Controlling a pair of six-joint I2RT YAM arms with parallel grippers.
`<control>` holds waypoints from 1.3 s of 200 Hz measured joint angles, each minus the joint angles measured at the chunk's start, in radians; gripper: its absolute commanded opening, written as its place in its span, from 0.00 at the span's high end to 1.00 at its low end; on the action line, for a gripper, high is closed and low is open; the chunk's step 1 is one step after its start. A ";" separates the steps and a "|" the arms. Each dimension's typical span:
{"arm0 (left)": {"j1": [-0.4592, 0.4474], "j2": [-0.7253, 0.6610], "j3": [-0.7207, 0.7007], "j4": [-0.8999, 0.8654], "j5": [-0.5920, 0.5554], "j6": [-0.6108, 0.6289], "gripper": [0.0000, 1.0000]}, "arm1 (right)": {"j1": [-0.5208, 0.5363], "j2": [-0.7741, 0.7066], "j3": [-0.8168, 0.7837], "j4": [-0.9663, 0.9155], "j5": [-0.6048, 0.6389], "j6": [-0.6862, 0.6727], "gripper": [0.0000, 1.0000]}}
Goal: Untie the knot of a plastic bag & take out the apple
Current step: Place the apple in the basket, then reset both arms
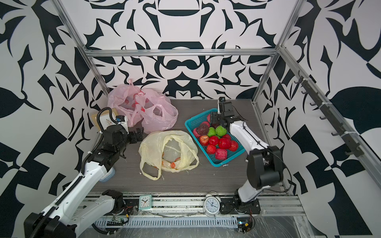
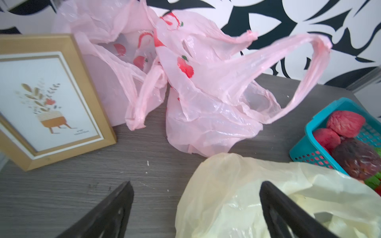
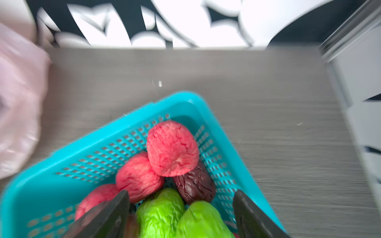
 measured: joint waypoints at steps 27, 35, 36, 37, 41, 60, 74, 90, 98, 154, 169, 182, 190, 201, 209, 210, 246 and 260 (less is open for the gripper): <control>0.051 -0.008 -0.066 0.113 -0.062 0.027 0.01 | -0.002 -0.333 -0.227 0.091 0.040 0.013 0.09; 0.073 -0.006 -0.097 0.155 -0.072 0.039 0.00 | -0.002 -0.377 -0.246 0.090 0.059 0.013 0.09; 0.075 -0.006 -0.100 0.160 -0.073 0.040 0.01 | -0.002 -0.379 -0.248 0.089 0.061 0.013 0.09; 0.079 -0.006 -0.107 0.168 -0.075 0.042 0.01 | -0.002 -0.385 -0.249 0.089 0.065 0.013 0.09; 0.087 -0.005 -0.122 0.185 -0.080 0.046 0.01 | -0.002 -0.394 -0.253 0.088 0.074 0.013 0.09; 0.123 0.018 -0.216 0.311 -0.100 0.082 0.01 | -0.002 -0.412 -0.282 0.099 0.121 0.011 0.09; 0.143 0.055 -0.272 0.389 -0.102 0.105 0.01 | -0.002 -0.404 -0.331 0.092 0.147 0.010 0.09; 0.160 0.129 -0.323 0.502 -0.096 0.137 0.01 | -0.002 -0.398 -0.381 0.083 0.170 0.010 0.09; 0.164 0.179 -0.349 0.579 -0.096 0.156 0.01 | -0.002 -0.398 -0.403 0.079 0.184 0.011 0.09; 0.168 0.569 -0.554 1.175 -0.018 0.252 0.01 | -0.006 -0.519 -0.540 0.194 0.267 -0.003 0.04; 0.165 0.627 -0.551 1.260 0.039 0.283 0.01 | -0.007 -0.552 -0.615 0.295 0.294 -0.021 0.01; 0.155 0.662 -0.514 1.273 0.075 0.310 0.01 | -0.009 -0.549 -0.684 0.382 0.312 -0.040 0.01; 0.151 0.655 -0.476 1.225 0.085 0.316 0.01 | -0.012 -0.535 -0.712 0.416 0.321 -0.048 0.01; 0.151 0.637 -0.420 1.163 0.093 0.319 0.01 | -0.015 -0.498 -0.741 0.465 0.334 -0.064 0.01; 0.159 0.637 -0.378 1.147 0.097 0.315 0.01 | -0.016 -0.463 -0.749 0.494 0.340 -0.072 0.01; 0.160 0.637 -0.375 1.146 0.098 0.314 0.01 | -0.017 -0.460 -0.749 0.497 0.340 -0.072 0.01; 0.177 0.616 -0.416 1.206 0.113 0.313 0.01 | -0.021 -0.266 -0.750 0.663 0.337 -0.089 0.01; 0.155 0.640 -0.477 1.269 0.116 0.326 0.01 | -0.021 -0.206 -0.755 0.744 0.333 -0.102 0.01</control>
